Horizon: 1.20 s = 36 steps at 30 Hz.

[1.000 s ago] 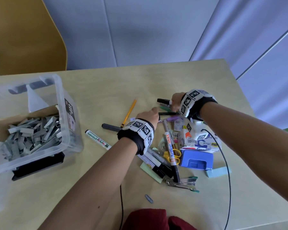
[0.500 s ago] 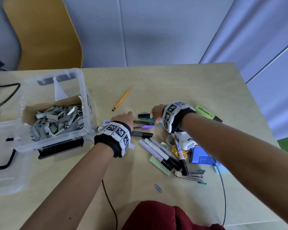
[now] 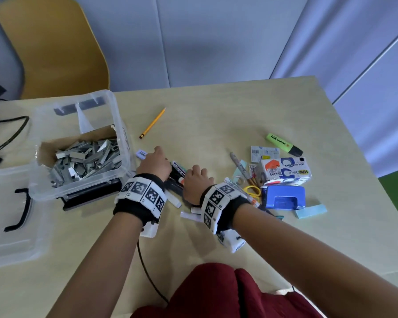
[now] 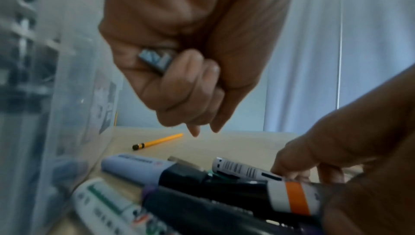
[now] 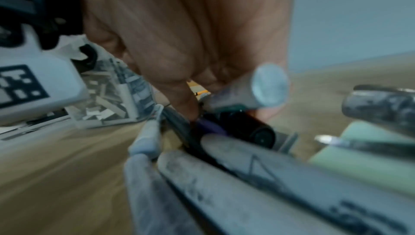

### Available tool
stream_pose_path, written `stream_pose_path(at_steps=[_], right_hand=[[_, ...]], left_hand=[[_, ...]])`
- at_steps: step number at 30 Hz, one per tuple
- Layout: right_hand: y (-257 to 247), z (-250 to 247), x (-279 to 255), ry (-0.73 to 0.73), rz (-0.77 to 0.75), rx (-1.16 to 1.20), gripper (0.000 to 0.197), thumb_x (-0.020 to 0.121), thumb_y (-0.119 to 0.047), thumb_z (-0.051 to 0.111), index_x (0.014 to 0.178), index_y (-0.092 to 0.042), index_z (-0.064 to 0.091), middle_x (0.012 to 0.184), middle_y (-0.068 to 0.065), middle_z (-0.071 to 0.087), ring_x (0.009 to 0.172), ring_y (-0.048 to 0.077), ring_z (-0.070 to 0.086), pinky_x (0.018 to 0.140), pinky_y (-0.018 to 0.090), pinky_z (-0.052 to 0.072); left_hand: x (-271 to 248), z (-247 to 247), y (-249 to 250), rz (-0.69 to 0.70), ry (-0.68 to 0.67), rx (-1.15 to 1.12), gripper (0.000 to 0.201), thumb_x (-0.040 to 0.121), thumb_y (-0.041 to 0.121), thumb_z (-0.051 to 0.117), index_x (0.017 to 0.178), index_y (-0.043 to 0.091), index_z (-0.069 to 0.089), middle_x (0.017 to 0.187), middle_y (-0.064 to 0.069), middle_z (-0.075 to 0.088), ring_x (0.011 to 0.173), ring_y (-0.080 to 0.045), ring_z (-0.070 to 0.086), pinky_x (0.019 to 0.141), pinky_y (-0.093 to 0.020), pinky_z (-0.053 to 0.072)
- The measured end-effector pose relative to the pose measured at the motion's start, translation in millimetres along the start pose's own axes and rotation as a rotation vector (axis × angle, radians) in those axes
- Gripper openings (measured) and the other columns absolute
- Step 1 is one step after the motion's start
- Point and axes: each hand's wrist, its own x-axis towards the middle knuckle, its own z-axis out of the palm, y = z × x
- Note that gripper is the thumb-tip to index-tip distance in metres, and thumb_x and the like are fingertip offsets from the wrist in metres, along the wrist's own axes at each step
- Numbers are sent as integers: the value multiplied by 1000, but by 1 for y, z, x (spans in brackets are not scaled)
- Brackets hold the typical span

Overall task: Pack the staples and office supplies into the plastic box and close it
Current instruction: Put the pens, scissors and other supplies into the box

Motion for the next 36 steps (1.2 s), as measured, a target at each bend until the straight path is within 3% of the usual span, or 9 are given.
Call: stream_pose_path(at_steps=[7,11,14,17,21,28,31,33,36], right_hand=[[34,-22,-16,81,-26,138,37,91,-19,46,124,-2,43,130,15,37,122,33,33,99,43,35],[79,-35,-28,155,33,144,45,85,-17,55,128,-8,45,141,14,33,128,33,31,105,43,31],[99,-32,-35,92,28,87,44,83,-17,59,125,-9,48,154,4,20,130,30,34,105,41,30],[108,-27,-39,69,1,24,37,81,-4,57,117,-6,52,145,9,33,122,30,44,100,37,35],[108,-23,-39,115,-11,15,24,83,-1,55,108,-2,55,142,10,36,113,28,52,93,37,42],[105,-20,-36,109,-43,-11,20,83,-5,56,102,-1,61,139,13,44,105,29,57,82,31,42],[100,-18,-35,135,-62,119,34,83,-11,60,117,-6,56,144,7,41,101,29,58,84,32,44],[98,-19,-33,144,-40,218,47,83,-10,61,128,-11,48,123,10,58,99,25,57,84,31,46],[98,-21,-28,153,-11,238,28,82,-4,57,109,-7,54,108,11,62,93,24,57,74,26,41]], left_hand=[[-20,5,11,171,27,-69,16,96,23,44,100,9,49,96,-12,61,90,-29,55,73,-34,41],[-58,20,32,447,-229,51,30,88,40,59,98,15,47,68,3,47,59,-14,45,52,-26,32],[-73,43,42,566,-373,222,46,87,45,59,115,12,47,83,-7,56,71,-22,53,60,-29,34],[-74,61,48,597,-283,376,46,93,41,51,124,9,41,107,-17,60,96,-31,59,75,-34,43],[-75,69,56,638,-184,485,36,95,35,49,120,10,44,110,-13,60,101,-33,60,80,-38,46],[-68,58,38,590,-273,492,15,91,24,56,91,9,56,82,-7,52,88,-29,58,72,-34,44],[-61,49,34,517,-315,403,23,88,30,60,72,17,50,71,3,44,83,-26,56,74,-33,44],[-58,46,36,492,-256,310,15,90,29,58,84,15,55,82,-2,53,87,-27,58,74,-32,42],[-58,48,43,518,-151,291,22,94,25,52,112,13,52,104,-8,60,95,-28,59,78,-34,44]])
